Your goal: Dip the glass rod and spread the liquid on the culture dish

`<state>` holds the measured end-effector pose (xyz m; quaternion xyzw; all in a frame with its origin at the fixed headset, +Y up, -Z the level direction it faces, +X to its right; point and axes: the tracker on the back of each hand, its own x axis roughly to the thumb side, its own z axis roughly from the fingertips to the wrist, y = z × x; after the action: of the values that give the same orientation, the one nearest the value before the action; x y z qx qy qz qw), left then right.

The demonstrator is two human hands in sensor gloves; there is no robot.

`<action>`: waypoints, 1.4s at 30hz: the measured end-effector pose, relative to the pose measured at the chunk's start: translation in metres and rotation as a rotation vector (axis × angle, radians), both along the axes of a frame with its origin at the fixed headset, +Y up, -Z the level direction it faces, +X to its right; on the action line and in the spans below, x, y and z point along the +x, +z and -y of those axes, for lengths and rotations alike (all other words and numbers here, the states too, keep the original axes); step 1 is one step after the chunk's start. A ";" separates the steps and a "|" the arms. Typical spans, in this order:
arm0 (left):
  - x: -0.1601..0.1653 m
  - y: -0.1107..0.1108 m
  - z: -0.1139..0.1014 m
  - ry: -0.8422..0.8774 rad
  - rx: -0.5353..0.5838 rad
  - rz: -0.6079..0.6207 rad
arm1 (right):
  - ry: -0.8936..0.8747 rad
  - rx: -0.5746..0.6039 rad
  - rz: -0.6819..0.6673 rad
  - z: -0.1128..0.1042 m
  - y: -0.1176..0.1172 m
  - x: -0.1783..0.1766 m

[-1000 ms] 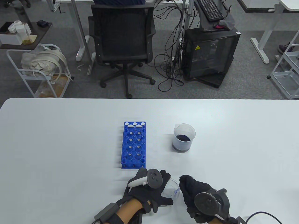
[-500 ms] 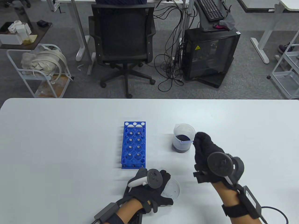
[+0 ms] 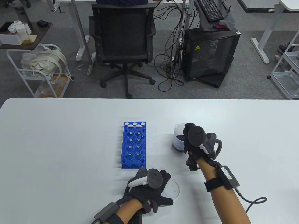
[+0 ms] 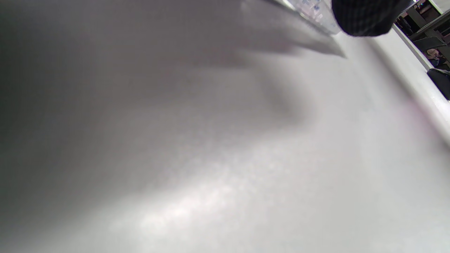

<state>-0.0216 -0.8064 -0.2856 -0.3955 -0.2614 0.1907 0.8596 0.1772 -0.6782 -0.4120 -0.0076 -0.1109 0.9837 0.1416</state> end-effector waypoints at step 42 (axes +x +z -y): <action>0.000 -0.001 0.000 0.000 -0.001 0.000 | -0.417 0.322 -0.086 -0.072 0.086 0.041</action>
<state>-0.0214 -0.8060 -0.2861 -0.3957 -0.2616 0.1909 0.8594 0.2186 -0.6064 -0.3263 0.0344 -0.2559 0.9024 0.3450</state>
